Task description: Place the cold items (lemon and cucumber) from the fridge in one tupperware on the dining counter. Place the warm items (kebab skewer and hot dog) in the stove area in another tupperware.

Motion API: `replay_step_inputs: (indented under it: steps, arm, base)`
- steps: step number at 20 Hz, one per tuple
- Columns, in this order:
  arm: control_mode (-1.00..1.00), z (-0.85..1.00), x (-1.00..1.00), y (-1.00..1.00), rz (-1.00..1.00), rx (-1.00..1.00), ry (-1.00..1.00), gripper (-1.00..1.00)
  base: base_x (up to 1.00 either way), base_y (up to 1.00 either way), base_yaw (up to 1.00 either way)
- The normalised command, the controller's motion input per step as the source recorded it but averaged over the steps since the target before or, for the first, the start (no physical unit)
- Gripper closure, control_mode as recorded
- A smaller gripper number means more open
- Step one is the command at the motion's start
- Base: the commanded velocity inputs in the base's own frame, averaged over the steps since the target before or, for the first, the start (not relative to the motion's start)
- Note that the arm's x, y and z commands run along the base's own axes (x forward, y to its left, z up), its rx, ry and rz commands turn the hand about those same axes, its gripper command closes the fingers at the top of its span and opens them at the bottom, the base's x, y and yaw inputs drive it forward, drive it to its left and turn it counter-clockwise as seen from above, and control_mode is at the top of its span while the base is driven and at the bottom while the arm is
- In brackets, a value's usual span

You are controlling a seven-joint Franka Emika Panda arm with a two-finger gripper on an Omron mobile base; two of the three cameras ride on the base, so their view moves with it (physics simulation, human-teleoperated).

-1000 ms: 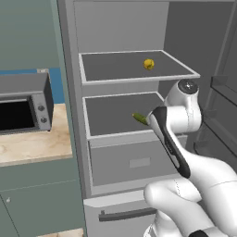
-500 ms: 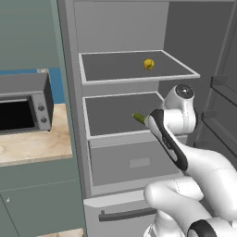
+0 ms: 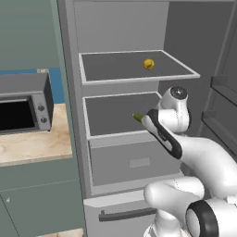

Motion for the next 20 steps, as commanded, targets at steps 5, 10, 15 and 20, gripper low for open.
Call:
replay_step_inputs:
  steps: [5,10,15,20]
  arm:
    - [-1.0,-0.14,0.39,-0.03,0.0,0.0,0.01,-1.0]
    - [-1.0,-0.15,0.39,-0.06,0.0,0.0,0.06,-1.0]
    - [-1.0,-0.18,0.42,-0.07,0.0,0.0,0.14,-1.0]
    - [-1.0,-0.19,0.43,-0.07,0.0,0.0,0.08,-1.0]
  base:
    - [0.0,0.0,0.0]
    - [0.0,0.0,0.0]
    - [0.0,0.0,0.0]
    - [0.0,0.0,0.0]
